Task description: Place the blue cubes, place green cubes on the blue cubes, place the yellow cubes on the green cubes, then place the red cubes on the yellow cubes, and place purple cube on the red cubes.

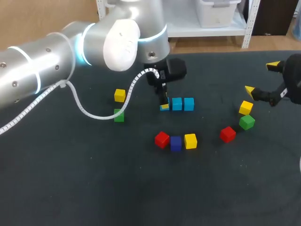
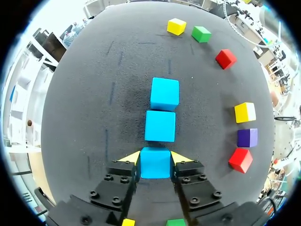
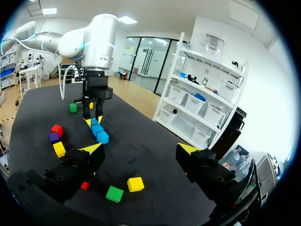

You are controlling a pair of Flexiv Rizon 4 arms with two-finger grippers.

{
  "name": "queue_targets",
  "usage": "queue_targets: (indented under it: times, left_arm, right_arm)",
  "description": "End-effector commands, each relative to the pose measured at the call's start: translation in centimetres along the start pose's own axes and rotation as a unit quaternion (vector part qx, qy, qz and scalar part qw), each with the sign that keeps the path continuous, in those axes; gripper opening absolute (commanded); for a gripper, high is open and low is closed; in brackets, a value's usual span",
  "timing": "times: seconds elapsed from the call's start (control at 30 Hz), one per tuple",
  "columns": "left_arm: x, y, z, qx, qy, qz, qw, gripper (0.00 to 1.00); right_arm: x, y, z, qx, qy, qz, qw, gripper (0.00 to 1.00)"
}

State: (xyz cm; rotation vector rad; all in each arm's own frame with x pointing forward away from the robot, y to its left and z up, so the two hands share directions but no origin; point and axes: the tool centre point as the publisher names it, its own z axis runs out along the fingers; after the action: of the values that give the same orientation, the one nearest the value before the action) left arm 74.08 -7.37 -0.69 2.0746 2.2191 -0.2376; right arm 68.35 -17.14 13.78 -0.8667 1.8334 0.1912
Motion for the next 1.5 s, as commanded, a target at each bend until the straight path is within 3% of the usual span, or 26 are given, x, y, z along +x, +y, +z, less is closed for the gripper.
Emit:
queue_targets:
  times: [0.03,0.77,0.8,0.83,0.87,0.9,1.27,1.5]
  left_arm:
    - [-0.1,0.1,0.1,0.001,0.001,0.001,1.000,0.26]
    - [-0.3,0.1,0.3,0.003,0.002,0.002,1.000,0.29]
    - [-0.3,0.1,0.3,0.003,0.002,0.002,1.000,0.31]
    - [-0.3,0.0,0.3,0.004,0.003,0.003,1.000,0.40]
    - [-0.3,0.0,0.3,0.004,0.003,0.003,1.000,0.95]
    - [-0.3,0.0,0.3,0.003,0.003,0.003,1.000,1.00]
    - [0.6,0.3,-1.4,-0.012,-0.006,-0.016,1.000,1.00]
    - [5.0,1.4,-5.2,-0.048,-0.011,-0.116,0.992,1.00]
  right_arm:
    - [0.0,0.1,0.0,0.002,0.001,0.000,1.000,1.00]
    - [0.0,0.1,0.0,0.002,0.001,0.000,1.000,1.00]
    - [0.0,0.1,0.0,0.002,0.001,0.000,1.000,1.00]
    - [0.0,0.1,0.0,0.002,0.001,0.000,1.000,1.00]
    - [0.0,0.1,0.0,0.002,0.001,0.000,1.000,1.00]
    - [0.0,0.1,0.0,0.002,0.001,0.000,1.000,1.00]
    - [0.0,0.1,0.0,0.002,0.001,0.000,1.000,1.00]
    - [0.0,0.1,0.0,0.002,0.001,0.000,1.000,1.00]
